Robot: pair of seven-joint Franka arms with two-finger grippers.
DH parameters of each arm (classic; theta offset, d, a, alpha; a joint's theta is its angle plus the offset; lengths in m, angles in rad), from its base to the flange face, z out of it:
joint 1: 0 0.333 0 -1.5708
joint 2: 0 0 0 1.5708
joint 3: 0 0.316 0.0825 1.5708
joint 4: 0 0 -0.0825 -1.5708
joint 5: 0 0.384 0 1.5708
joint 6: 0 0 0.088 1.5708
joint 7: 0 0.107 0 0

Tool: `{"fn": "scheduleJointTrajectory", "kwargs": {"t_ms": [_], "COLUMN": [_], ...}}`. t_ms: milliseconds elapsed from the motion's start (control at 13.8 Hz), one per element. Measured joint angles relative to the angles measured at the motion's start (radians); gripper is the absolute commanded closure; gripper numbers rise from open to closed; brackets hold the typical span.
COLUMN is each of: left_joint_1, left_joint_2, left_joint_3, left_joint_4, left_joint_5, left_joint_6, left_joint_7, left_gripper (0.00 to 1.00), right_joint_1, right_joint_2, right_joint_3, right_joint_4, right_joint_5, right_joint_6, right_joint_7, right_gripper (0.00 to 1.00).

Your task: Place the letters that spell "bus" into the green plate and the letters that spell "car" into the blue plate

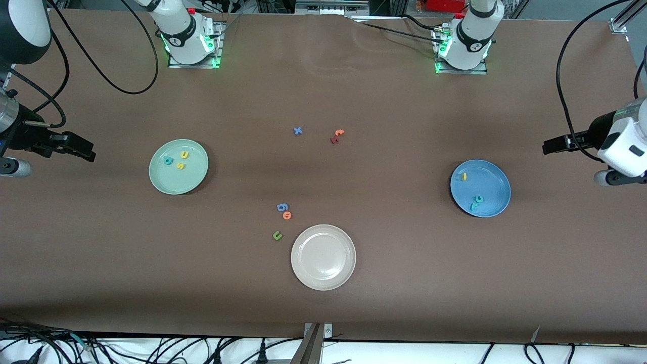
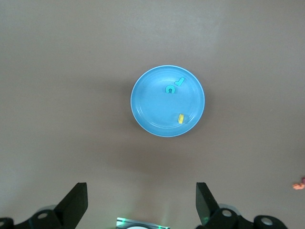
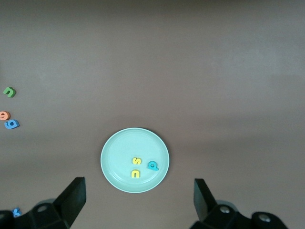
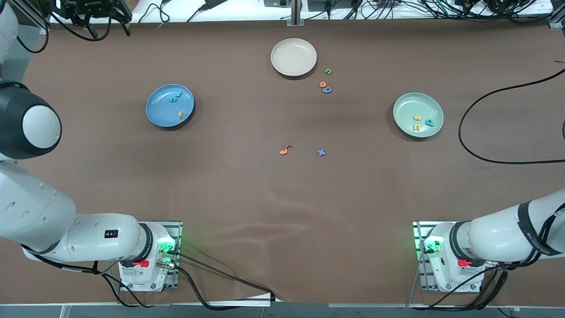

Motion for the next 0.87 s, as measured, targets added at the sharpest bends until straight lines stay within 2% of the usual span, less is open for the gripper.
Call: {"fn": "scheduleJointTrajectory", "kwargs": {"t_ms": [290, 508, 870], "left_joint_1": [-0.043, -0.085, -0.091], "left_joint_2": [-0.068, -0.095, -0.125], "left_joint_3": [0.025, 0.026, 0.044], "left_joint_4": [-0.081, -0.086, -0.087], "left_joint_5": [-0.004, -0.004, -0.004], "left_joint_6": [0.071, 0.086, 0.086], "left_joint_7": [0.004, 0.001, 0.001], "left_gripper": [0.00, 0.00, 0.00], "right_joint_1": [0.000, 0.000, 0.000], "right_joint_2": [0.000, 0.000, 0.000], "right_joint_3": [0.000, 0.000, 0.000], "right_joint_4": [0.000, 0.000, 0.000], "right_joint_5": [0.001, 0.001, 0.001], "right_joint_6": [0.001, 0.001, 0.001], "right_joint_7": [0.000, 0.000, 0.000], "right_gripper": [0.00, 0.00, 0.00]}}
